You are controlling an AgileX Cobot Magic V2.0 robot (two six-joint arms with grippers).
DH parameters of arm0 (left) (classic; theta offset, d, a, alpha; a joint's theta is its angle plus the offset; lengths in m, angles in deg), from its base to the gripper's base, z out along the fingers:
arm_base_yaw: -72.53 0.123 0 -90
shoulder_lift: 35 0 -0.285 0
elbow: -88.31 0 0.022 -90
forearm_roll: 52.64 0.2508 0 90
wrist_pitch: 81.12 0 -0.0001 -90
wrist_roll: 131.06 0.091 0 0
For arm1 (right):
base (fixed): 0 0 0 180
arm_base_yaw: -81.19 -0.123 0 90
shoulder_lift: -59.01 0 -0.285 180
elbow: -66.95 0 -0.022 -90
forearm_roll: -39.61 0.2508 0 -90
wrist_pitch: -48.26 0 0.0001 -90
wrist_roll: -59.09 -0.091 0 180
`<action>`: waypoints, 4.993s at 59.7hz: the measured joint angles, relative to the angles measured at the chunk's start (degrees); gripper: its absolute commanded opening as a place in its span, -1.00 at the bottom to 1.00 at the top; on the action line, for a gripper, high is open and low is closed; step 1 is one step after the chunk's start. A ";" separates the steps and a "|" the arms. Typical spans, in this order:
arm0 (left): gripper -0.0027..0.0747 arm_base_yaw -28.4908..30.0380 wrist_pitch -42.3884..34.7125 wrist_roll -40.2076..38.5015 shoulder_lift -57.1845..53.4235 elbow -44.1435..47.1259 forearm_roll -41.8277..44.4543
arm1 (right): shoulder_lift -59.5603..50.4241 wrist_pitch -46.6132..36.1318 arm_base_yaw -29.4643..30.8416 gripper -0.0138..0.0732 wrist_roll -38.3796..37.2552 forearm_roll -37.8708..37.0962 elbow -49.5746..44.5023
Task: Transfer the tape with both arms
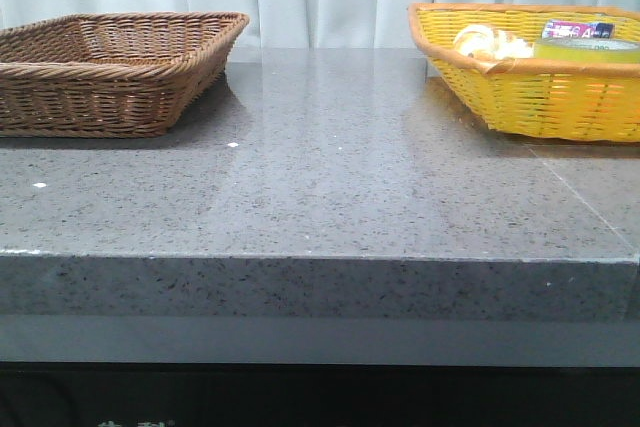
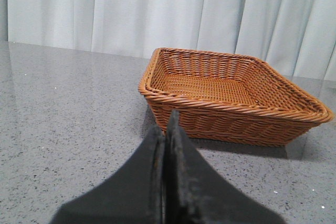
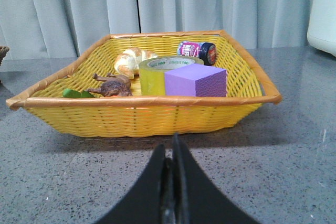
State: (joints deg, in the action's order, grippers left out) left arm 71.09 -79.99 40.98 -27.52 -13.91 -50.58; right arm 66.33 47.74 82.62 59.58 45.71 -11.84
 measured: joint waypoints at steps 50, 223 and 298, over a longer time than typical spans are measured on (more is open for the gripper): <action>-0.98 0.00 -2.21 0.00 0.00 0.00 0.00 | 0.00 0.52 0.00 -0.84 0.00 0.00 0.00; 0.39 -35.25 34.10 1.92 44.95 -50.78 2.82 | 82.20 52.69 5.65 0.56 -2.54 -3.81 84.61; 0.39 -35.25 34.48 2.00 44.95 -50.78 1.74 | 127.31 65.06 5.79 -0.38 2.11 -3.92 124.29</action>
State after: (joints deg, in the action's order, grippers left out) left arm 35.84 -45.51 42.98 17.43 -64.69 -48.84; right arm 193.64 112.80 88.40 61.69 41.79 112.45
